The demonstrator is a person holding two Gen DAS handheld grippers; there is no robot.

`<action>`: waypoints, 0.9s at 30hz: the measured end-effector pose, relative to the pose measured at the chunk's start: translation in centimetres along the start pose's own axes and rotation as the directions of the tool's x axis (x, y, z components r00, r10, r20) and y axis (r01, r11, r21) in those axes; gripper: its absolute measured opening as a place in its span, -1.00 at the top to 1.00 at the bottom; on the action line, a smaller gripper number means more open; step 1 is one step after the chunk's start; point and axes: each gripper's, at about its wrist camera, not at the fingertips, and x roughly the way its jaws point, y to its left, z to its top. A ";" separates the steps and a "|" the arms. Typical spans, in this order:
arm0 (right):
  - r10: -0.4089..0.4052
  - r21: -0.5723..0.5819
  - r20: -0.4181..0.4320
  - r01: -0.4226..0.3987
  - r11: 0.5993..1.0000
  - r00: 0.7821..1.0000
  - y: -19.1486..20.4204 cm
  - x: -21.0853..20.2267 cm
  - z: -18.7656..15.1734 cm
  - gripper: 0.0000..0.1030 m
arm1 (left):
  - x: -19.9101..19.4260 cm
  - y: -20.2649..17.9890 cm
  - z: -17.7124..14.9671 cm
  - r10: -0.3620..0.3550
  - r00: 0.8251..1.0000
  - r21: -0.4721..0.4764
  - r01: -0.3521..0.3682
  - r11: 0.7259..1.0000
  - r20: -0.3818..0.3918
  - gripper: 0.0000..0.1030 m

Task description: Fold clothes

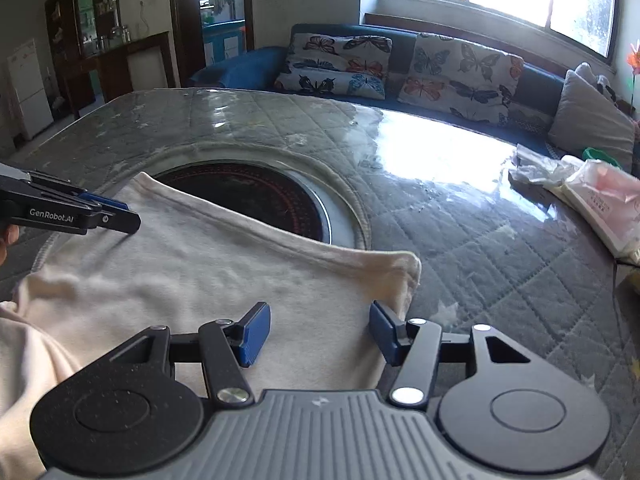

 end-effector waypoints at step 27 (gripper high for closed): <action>0.048 -0.095 0.070 -0.042 0.995 0.996 2.9 1.1 2.7 -0.21 | 1.2 0.7 1.9 0.153 0.987 0.065 -0.156 0.986 0.057 0.19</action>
